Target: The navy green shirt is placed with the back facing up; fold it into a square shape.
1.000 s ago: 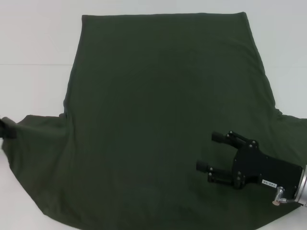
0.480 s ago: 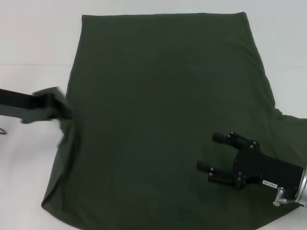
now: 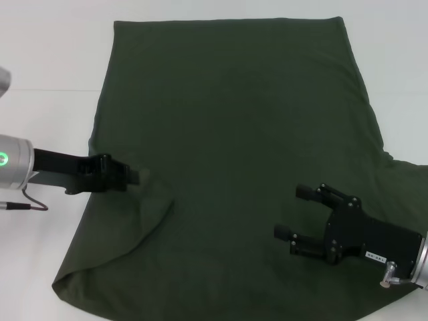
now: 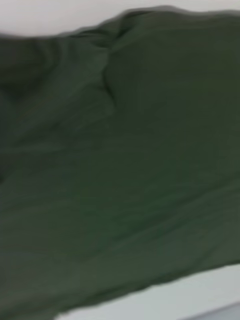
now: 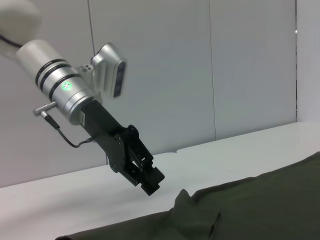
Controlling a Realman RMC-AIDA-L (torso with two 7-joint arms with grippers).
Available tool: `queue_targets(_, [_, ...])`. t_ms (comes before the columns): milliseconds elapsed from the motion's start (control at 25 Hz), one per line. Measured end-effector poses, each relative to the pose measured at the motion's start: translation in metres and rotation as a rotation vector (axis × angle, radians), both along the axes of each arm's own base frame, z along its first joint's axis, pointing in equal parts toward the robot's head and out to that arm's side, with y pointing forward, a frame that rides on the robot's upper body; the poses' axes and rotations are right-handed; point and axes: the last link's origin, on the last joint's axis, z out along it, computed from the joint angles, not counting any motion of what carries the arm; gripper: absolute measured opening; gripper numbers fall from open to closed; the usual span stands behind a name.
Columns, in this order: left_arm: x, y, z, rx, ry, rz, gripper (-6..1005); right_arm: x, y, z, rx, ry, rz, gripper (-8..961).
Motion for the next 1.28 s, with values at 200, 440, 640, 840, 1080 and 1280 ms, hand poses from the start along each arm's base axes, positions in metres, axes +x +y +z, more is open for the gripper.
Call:
queue_targets(200, [-0.010,-0.009,-0.002,-0.005,-0.186,0.016,287,0.000,0.000,0.000,0.001,0.001,-0.002,924])
queue_targets(440, [-0.026,-0.022,-0.001,0.037,-0.185,-0.065,545,0.001,0.000,0.001,0.004,0.001,-0.004,924])
queue_targets(640, [-0.040,-0.022,-0.007,0.096,-0.125,-0.041,824,0.001,0.000,0.001,0.005,0.001,-0.004,924])
queue_targets(840, [-0.039,-0.020,-0.023,0.121,-0.095,-0.068,853,0.002,0.000,0.001,0.006,-0.002,-0.008,924])
queue_targets(1080, [-0.030,-0.018,-0.041,0.106,-0.076,-0.095,883,0.001,0.000,0.001,0.005,0.001,-0.006,923])
queue_targets(1280, [-0.033,-0.016,-0.045,0.122,-0.051,-0.086,883,0.001,0.000,0.001,0.005,0.001,-0.005,923])
